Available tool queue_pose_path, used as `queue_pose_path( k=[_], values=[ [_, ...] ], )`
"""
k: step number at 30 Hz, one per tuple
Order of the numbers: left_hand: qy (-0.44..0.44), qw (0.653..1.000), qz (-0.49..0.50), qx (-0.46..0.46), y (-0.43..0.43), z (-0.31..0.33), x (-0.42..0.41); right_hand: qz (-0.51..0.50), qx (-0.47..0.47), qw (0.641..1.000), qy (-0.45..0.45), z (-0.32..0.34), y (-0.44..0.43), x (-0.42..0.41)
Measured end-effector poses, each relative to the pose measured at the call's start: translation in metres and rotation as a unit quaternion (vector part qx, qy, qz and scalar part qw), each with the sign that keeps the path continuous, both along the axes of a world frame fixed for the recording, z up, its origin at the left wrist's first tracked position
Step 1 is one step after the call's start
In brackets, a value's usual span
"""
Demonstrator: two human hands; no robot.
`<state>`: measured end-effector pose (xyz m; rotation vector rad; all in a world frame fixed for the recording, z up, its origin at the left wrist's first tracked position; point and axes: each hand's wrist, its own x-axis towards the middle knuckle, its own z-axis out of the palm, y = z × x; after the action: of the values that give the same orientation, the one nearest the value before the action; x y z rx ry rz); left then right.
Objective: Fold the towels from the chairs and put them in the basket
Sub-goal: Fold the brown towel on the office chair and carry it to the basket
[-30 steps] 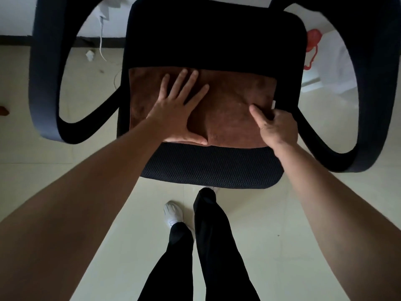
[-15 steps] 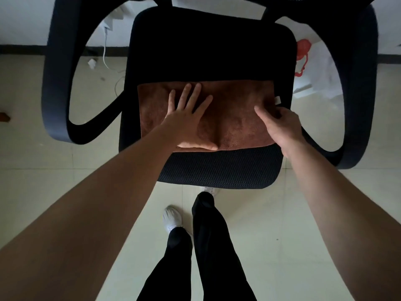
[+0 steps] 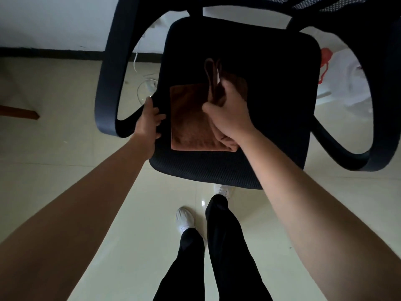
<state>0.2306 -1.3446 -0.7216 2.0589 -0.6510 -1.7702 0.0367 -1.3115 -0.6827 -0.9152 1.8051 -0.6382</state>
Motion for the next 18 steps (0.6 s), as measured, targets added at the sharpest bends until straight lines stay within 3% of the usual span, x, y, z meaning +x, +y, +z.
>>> queue_pose_path(
  k=[4, 7, 10, 13, 15, 18],
  values=[
    [0.051, 0.998, 0.011, 0.035, -0.002, -0.001, 0.013, 0.175, 0.04, 0.98, 0.087, -0.027, 0.001, 0.053],
    [0.062, 0.997, 0.014, 0.036, -0.002, -0.003, 0.015, 0.287, 0.064, 0.953, 0.073, -0.04, 0.01, 0.061],
    [0.061, 0.998, 0.005, 0.033, -0.004, -0.003, 0.016, 0.207, 0.023, 0.978, -0.023, -0.035, 0.024, 0.036],
    [-0.029, 0.998, -0.057, -0.018, 0.001, -0.004, 0.008, 0.125, -0.123, 0.976, 0.126, -0.041, 0.046, -0.005],
    [-0.138, 0.971, -0.178, -0.081, 0.009, -0.006, 0.0, 0.099, -0.169, 0.951, 0.242, -0.047, 0.057, -0.03],
    [-0.201, 0.94, -0.265, -0.075, 0.022, -0.012, -0.017, 0.079, -0.112, 0.949, 0.283, -0.055, 0.061, -0.043]
  ],
)
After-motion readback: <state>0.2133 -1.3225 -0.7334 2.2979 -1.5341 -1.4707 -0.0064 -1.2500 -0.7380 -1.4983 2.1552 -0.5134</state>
